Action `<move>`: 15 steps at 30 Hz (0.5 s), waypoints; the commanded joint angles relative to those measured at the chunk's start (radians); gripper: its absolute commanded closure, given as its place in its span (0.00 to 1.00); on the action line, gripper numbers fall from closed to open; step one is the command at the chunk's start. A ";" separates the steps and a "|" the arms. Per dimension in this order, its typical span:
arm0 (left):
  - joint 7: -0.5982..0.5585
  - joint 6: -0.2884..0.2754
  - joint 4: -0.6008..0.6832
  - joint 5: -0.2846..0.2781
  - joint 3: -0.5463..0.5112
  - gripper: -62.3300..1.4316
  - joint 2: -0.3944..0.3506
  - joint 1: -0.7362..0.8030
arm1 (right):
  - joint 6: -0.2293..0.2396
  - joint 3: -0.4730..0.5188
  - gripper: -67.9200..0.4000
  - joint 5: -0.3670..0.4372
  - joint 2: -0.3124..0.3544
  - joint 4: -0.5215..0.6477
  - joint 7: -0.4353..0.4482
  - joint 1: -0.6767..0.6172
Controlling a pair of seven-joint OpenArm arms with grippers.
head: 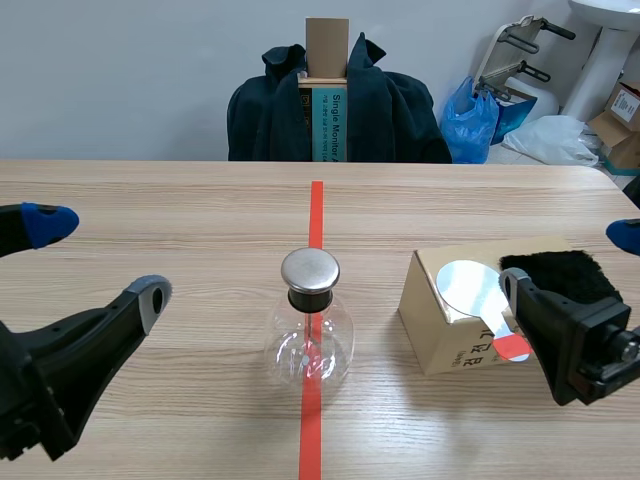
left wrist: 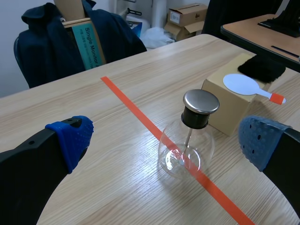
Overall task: Do the electroscope experiment.
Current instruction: 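Pick up the white charging plate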
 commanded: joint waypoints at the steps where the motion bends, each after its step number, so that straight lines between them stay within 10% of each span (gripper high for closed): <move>1: -0.041 0.001 0.017 -0.007 0.000 0.00 -0.002 -0.001 | -0.005 0.011 0.00 0.021 0.005 0.021 0.027 0.006; 15: -0.040 0.001 0.017 -0.006 0.001 0.00 -0.002 -0.001 | -0.005 0.011 0.00 0.021 0.005 0.021 0.034 0.006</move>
